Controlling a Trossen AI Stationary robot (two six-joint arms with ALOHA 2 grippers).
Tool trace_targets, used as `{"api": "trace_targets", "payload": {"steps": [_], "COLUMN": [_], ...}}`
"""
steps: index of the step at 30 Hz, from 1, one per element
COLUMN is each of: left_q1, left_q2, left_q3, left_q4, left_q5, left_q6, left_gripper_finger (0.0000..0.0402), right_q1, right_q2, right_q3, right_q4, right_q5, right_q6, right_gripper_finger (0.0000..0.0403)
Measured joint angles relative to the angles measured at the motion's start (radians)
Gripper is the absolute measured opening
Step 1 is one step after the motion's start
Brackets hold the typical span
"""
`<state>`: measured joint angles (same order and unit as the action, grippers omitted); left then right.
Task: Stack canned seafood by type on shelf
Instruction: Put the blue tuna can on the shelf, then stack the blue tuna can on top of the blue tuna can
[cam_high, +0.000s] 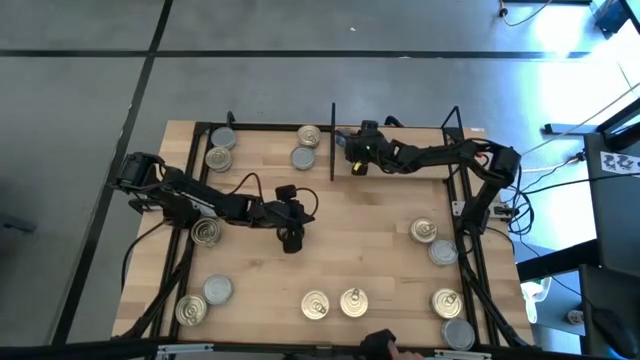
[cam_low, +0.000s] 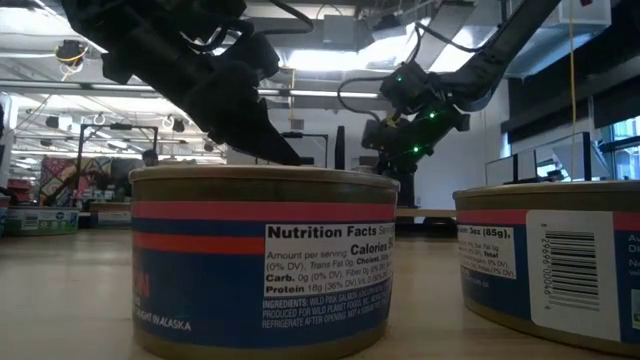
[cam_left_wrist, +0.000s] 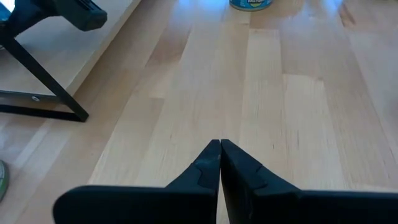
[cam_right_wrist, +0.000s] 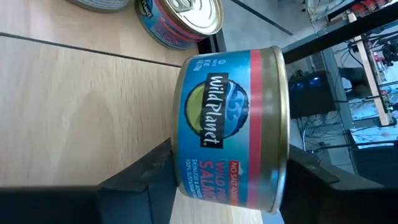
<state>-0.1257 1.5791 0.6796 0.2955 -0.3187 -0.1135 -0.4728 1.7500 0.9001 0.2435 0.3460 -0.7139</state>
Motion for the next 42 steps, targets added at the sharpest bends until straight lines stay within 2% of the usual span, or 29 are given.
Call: {"api": "trace_targets", "payload": {"steps": [6,22,33,39,42], "left_q1": [0.000,0.000,0.000,0.000,0.000], "left_q2": [0.000,0.000,0.000,0.000,0.000], "left_q3": [0.000,0.000,0.000,0.000,0.000], "left_q4": [0.000,-0.001,-0.002,-0.002,-0.004], "left_q5": [0.000,0.000,0.000,0.000,0.000], "left_q6": [-0.001,-0.002,-0.003,-0.003,-0.003], "left_gripper_finger": [0.0008,0.0008,0.0008,0.0008,0.0008], "right_q1": [0.000,0.001,0.001,0.002,0.017], "right_q2": [0.002,0.001,0.003,-0.002,-0.046], "right_q3": [0.000,0.000,0.066,0.081,0.081], "right_q4": [-0.006,-0.025,-0.157,-0.159,-0.224], "right_q5": [-0.026,-0.049,-0.049,0.001,0.002], "right_q6": [0.000,0.012,0.061,0.058,0.064], "right_gripper_finger": [0.0248,0.0253,0.0309,0.0314,0.0314]}}
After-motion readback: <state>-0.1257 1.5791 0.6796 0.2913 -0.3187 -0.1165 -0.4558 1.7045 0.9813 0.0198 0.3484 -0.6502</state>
